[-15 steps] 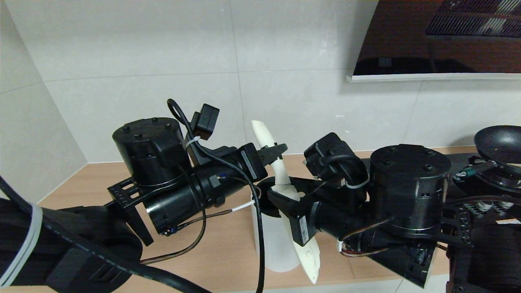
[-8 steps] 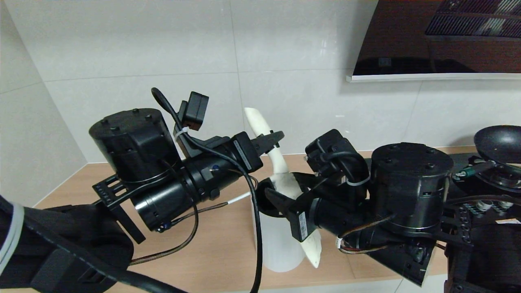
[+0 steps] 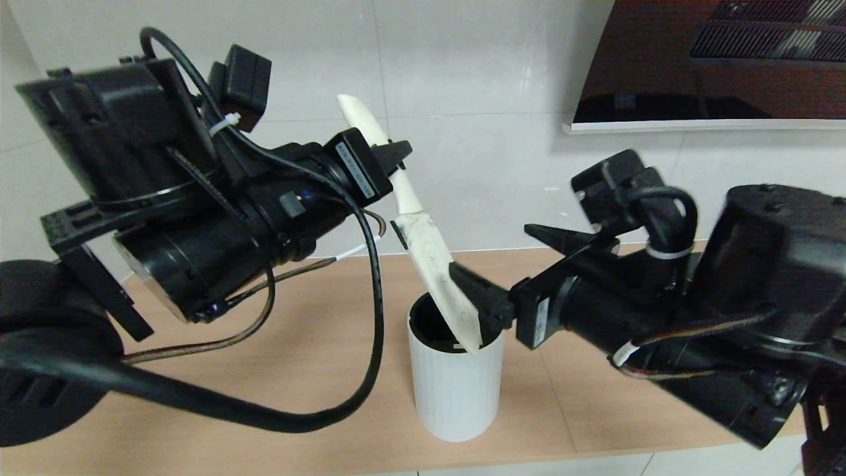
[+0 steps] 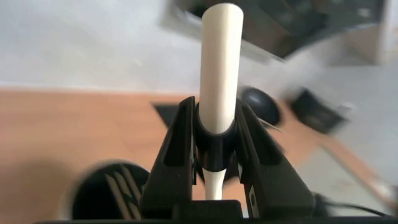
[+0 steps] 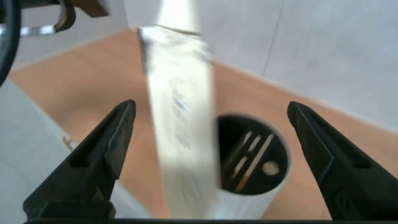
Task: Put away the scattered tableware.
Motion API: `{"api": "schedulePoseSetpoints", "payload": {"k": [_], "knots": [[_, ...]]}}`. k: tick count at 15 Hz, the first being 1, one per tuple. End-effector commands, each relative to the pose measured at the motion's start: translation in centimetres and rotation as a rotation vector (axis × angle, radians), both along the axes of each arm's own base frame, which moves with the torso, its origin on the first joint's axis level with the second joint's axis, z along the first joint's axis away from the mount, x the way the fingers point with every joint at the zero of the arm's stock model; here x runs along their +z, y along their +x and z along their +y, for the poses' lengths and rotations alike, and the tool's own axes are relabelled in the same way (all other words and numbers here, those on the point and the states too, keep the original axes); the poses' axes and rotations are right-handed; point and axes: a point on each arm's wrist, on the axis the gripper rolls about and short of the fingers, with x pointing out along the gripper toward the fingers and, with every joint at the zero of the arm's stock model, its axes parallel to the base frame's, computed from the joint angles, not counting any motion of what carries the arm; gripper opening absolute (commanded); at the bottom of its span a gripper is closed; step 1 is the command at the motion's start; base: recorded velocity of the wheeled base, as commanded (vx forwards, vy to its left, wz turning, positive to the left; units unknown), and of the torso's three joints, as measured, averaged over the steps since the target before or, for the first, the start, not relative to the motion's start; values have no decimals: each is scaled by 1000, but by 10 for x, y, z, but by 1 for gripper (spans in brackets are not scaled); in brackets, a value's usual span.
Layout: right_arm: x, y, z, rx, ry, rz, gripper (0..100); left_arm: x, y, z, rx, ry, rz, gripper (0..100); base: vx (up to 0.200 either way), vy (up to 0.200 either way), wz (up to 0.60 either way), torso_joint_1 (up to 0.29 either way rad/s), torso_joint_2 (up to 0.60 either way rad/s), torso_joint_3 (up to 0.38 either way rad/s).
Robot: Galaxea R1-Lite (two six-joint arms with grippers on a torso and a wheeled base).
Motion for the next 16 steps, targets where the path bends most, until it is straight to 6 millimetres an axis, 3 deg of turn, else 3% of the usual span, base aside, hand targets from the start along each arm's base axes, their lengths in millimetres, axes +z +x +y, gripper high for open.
{"api": "schedulePoseSetpoints", "payload": {"k": [1, 4, 9, 16], "knots": [[21, 4, -30, -79, 50, -51, 100, 24, 6, -1, 81, 70, -71, 0, 0, 0, 0, 0, 0, 0], [22, 18, -44, -150, 32, -38, 100, 22, 16, -7, 319, 206, -48, 0, 0, 0, 0, 0, 0, 0], [16, 29, -48, -190, 14, -22, 100, -1, 14, -46, 478, 276, 4, 0, 0, 0, 0, 0, 0, 0], [14, 30, -47, -190, 8, -17, 100, -30, 31, -66, 489, 327, 19, 0, 0, 0, 0, 0, 0, 0]]}}
